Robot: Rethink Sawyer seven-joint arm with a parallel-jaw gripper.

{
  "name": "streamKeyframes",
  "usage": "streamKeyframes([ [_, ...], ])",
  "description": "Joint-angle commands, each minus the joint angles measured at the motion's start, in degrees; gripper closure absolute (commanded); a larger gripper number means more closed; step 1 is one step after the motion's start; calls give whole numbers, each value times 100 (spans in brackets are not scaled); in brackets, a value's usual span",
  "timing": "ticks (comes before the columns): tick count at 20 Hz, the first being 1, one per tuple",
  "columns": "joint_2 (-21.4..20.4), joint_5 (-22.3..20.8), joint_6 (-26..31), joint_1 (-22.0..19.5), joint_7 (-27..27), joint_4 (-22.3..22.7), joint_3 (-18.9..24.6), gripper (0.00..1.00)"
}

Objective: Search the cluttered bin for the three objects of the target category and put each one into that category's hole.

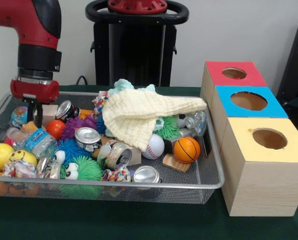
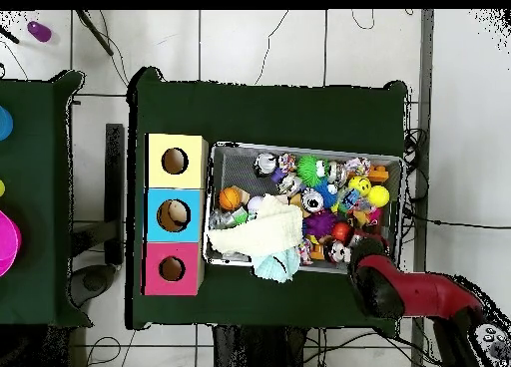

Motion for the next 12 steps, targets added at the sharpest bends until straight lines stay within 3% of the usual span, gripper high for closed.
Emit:
streamKeyframes([
  [1, -1308, 951, 1576, 59, -152, 227, 1212, 100],
  [6, -1596, 1325, 2432, 213, -416, 38, 1231, 100],
  [12, -1614, 1376, 2704, 314, -487, -132, 1207, 100],
])
